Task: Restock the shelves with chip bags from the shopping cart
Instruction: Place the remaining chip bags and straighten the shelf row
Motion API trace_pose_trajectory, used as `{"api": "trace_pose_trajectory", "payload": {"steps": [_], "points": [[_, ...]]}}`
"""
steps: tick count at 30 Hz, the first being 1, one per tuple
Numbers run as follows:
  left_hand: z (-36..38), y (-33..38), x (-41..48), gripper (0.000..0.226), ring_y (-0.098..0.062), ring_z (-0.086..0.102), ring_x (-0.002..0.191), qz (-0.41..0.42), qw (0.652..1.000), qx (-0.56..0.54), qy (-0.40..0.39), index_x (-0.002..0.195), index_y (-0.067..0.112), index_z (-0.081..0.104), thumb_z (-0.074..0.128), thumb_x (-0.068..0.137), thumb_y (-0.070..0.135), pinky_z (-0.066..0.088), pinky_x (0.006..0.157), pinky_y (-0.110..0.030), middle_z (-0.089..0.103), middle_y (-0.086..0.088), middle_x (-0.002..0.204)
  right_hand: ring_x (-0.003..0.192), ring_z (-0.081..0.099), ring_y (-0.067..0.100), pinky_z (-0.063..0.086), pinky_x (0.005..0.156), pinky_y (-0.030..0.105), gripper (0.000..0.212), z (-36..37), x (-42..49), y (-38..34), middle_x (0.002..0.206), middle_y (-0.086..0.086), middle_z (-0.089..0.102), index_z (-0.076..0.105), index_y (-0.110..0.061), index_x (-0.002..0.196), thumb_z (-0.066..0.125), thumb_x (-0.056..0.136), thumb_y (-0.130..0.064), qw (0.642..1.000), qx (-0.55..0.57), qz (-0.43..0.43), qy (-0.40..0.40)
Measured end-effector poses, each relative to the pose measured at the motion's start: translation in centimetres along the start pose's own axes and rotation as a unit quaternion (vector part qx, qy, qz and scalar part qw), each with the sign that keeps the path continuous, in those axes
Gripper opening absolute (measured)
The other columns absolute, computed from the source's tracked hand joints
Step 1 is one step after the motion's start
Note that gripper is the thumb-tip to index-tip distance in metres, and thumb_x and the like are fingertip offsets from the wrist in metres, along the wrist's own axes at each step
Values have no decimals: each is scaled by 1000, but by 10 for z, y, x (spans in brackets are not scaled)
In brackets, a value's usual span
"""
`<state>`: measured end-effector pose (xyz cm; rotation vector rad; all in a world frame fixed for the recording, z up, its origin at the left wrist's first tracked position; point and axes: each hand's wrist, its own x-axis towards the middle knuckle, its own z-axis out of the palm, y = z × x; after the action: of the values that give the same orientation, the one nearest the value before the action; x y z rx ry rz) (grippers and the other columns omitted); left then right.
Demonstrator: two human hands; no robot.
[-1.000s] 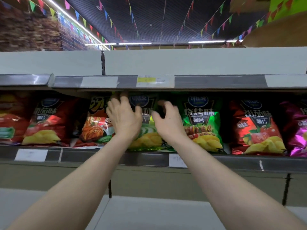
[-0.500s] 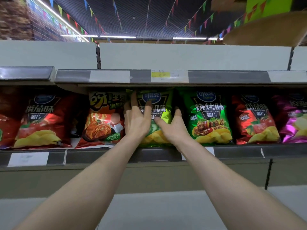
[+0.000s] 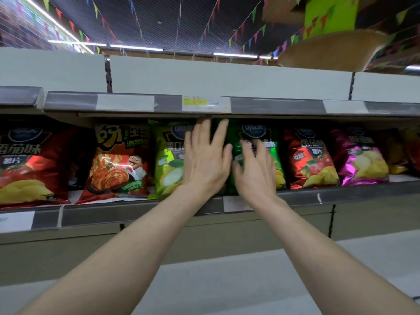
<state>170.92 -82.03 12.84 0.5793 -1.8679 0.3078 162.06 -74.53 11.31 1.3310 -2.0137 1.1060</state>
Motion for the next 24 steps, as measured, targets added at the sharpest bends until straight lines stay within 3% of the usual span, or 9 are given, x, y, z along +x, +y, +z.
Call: {"api": "trace_pose_trajectory", "payload": {"steps": [3,8,12,15,19,21,24], "points": [[14,44,10,57,-44,44,125,16,999,-38,-30,141,11,48,33,90,34,30,108,-55,47,-27,137,140,26,31,31,111,43,44,-17,1,26,156,13,24,45,-13,141,47,98,-18,999,37,-11,-31],[41,100,19,58,-43,42,128,41,995,-77,-53,142,10,45,33,91,35,32,110,-52,44,-26,140,137,33,32,30,112,42,42,-59,13,100,149,15,34,49,-12,140,49,98,-16,997,47,33,48],[70,147,22,65,-35,21,143,41,981,-99,-165,155,24,13,41,97,33,22,115,-44,15,-19,158,140,27,32,31,110,43,56,-81,23,160,155,11,23,34,-20,149,52,96,-21,996,27,82,1],[95,168,23,79,-34,8,146,58,966,-4,-250,154,29,-3,48,94,37,13,118,-43,-1,-16,160,141,28,32,29,113,42,73,-90,35,194,157,11,19,21,-24,153,60,92,-26,992,55,98,-61],[114,168,21,78,-30,0,149,40,941,114,-316,154,32,-1,48,94,43,4,120,-44,-4,-13,162,135,40,31,33,111,38,78,-92,42,227,148,12,38,21,-26,154,64,89,-30,982,55,65,-169],[114,175,19,76,-30,-1,149,17,940,133,-314,154,29,2,48,94,39,2,120,-44,-3,-13,161,130,45,31,37,108,40,74,-89,41,235,142,11,45,22,-29,153,61,91,-33,976,38,31,-212],[115,205,25,76,-30,-3,148,17,957,144,-252,153,25,9,49,90,37,0,120,-47,-2,-13,161,130,43,29,36,108,37,64,-99,47,250,141,9,42,31,-27,150,59,92,-25,984,46,-6,-171]]}}
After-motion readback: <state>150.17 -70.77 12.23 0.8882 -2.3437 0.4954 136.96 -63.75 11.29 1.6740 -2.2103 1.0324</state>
